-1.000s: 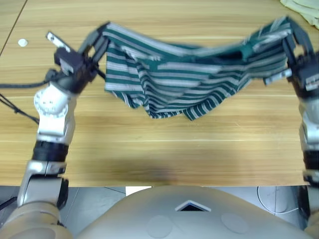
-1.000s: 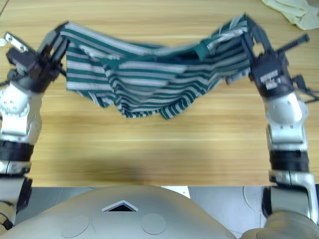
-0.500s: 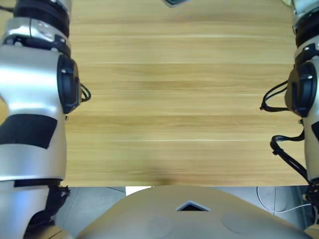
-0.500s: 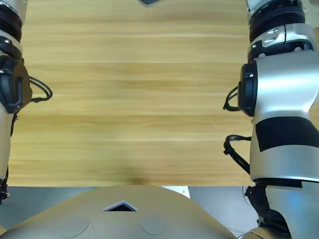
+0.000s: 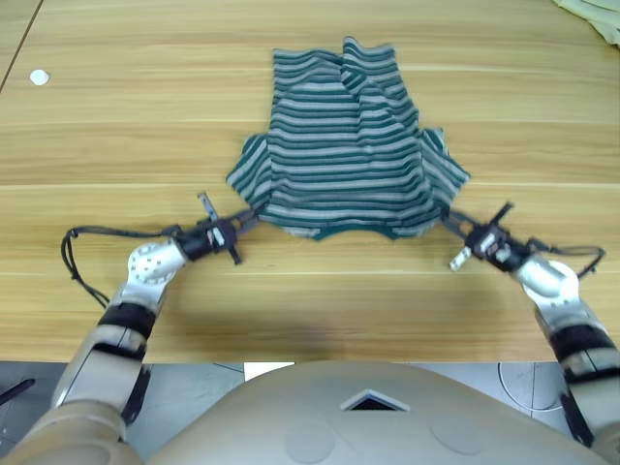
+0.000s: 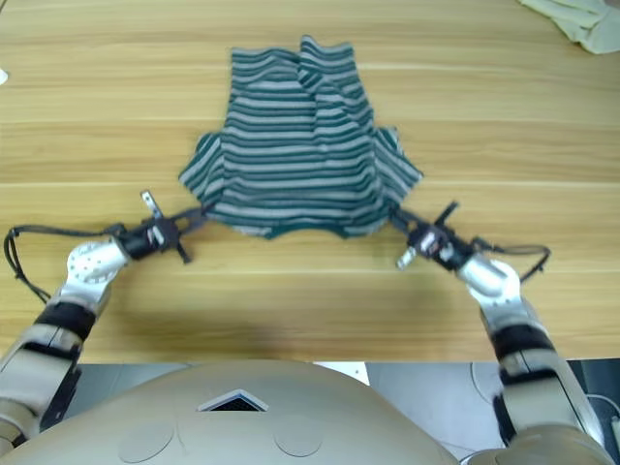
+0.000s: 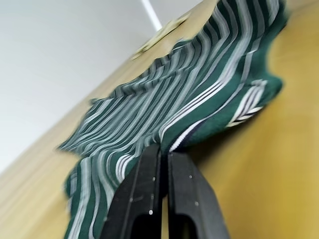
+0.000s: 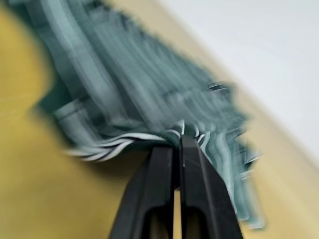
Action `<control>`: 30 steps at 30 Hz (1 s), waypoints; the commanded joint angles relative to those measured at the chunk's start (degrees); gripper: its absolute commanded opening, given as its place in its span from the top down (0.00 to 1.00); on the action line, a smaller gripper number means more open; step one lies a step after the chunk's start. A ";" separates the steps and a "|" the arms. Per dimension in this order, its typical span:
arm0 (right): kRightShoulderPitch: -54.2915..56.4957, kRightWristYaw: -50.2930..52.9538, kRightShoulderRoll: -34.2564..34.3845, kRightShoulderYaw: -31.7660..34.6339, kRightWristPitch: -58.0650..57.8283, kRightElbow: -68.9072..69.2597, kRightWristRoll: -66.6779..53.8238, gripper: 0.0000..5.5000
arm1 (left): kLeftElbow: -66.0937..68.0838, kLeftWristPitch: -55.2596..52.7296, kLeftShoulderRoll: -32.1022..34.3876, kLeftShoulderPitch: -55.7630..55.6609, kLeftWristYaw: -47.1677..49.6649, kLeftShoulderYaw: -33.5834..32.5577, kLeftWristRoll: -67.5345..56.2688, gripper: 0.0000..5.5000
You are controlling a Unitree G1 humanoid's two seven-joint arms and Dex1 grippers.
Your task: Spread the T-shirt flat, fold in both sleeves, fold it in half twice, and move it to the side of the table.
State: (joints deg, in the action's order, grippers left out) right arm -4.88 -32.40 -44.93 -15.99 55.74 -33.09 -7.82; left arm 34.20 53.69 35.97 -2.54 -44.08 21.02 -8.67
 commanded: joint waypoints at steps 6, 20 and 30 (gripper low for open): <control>-10.34 1.52 -3.84 8.07 -9.42 13.12 5.66 1.00 | -11.19 -12.62 1.68 10.40 1.08 -2.26 3.77 0.86; -21.31 1.46 -5.43 16.52 -13.78 23.03 10.04 0.64 | -23.43 -15.10 6.75 24.41 3.33 -10.83 3.21 0.45; -21.47 4.27 -6.41 28.05 -12.87 23.68 10.35 0.64 | -27.39 -22.43 0.79 1.14 22.01 -15.42 28.74 0.45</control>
State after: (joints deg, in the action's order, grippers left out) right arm -27.85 -28.70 -50.84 9.99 42.77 -10.45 3.73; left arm 3.98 33.94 37.85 4.54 -26.70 2.97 9.00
